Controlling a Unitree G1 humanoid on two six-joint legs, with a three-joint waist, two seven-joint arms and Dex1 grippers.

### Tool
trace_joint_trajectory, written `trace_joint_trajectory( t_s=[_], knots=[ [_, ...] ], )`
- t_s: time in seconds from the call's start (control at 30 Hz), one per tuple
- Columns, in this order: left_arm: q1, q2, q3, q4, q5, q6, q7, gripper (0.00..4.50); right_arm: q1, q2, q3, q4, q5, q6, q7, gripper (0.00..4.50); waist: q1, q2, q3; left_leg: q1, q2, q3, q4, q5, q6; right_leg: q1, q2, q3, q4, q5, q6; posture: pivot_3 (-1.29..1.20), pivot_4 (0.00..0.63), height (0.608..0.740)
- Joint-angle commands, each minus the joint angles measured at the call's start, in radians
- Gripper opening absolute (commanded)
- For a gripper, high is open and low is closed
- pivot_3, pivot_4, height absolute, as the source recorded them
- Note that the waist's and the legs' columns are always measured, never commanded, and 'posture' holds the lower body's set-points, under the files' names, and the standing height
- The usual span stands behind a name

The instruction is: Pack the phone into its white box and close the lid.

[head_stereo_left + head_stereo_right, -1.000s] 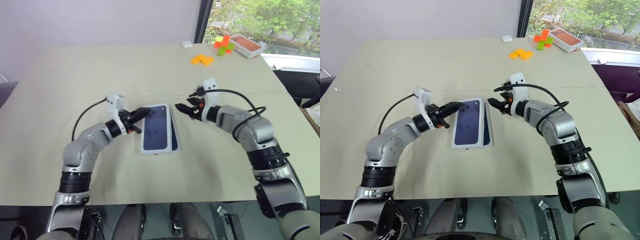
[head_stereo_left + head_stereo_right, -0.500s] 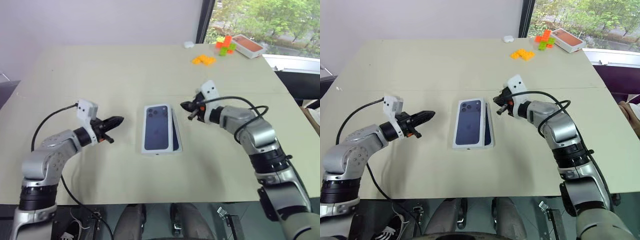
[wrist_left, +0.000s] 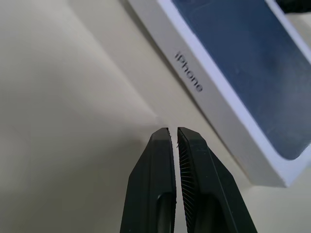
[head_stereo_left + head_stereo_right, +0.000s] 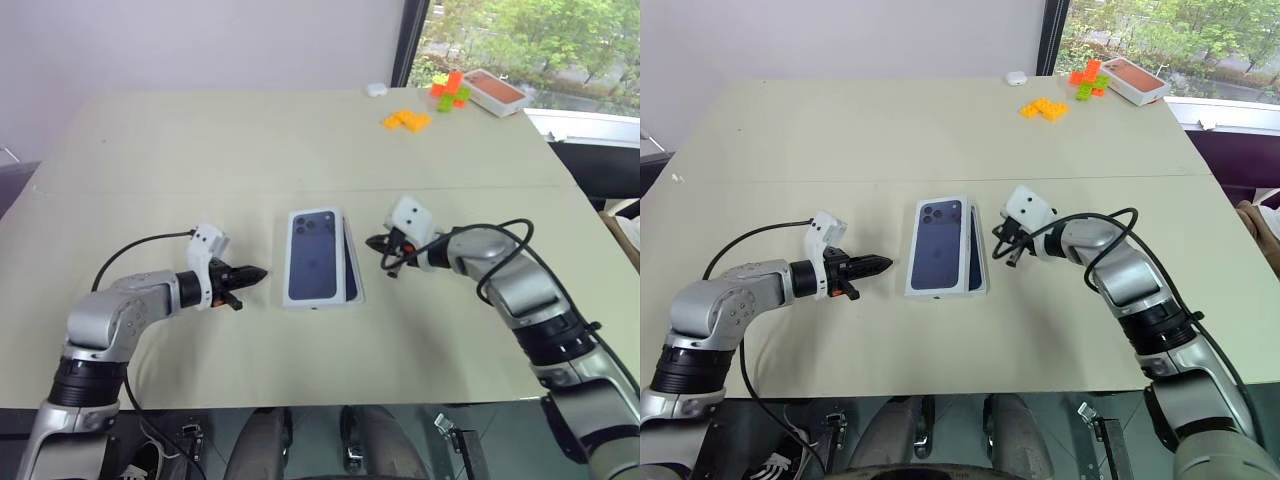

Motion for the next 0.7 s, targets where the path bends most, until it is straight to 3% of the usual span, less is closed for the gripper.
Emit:
trace_joint_trajectory(
  t_s=[0.03, 0.13, 0.37, 0.7],
  knots=[
    [-0.013, -0.024, -0.067, -0.022, 0.009, 0.004, -0.023, 0.29, 0.010, -0.028, 0.006, -0.065, -0.011, -0.029, 0.074, 0.03, 0.000, 0.000, 0.000, 0.000, 0.000, 0.000, 0.000, 0.000, 0.000, 0.000, 0.000, 0.000, 0.000, 0.000, 0.000, 0.00, 0.150, 0.740],
    [-0.026, -0.060, -0.070, -0.006, -0.007, 0.016, -0.023, 0.29, -0.005, 0.026, -0.065, -0.076, 0.083, 0.074, 0.085, 0.03, -0.002, 0.000, 0.000, 0.000, 0.000, 0.000, 0.001, 0.000, 0.000, 0.000, 0.000, 0.000, 0.001, 0.000, 0.000, 0.00, 0.150, 0.740],
    [-0.104, -0.141, -0.076, -0.016, 0.008, 0.015, 0.030, 0.29, -0.028, 0.065, -0.078, -0.140, 0.125, 0.164, 0.098, 0.03, 0.002, 0.000, 0.000, 0.003, 0.000, -0.001, 0.002, 0.000, 0.000, 0.003, 0.000, 0.000, 0.003, 0.000, 0.000, 0.00, 0.150, 0.740],
    [-0.105, -0.155, -0.049, -0.056, -0.006, 0.048, 0.051, 0.29, -0.009, 0.035, -0.035, -0.098, 0.015, 0.094, 0.100, 0.03, 0.001, 0.000, 0.000, 0.003, -0.001, -0.001, 0.002, 0.000, 0.000, 0.003, 0.000, 0.000, 0.003, 0.000, 0.000, 0.00, 0.150, 0.740]
  ],
)
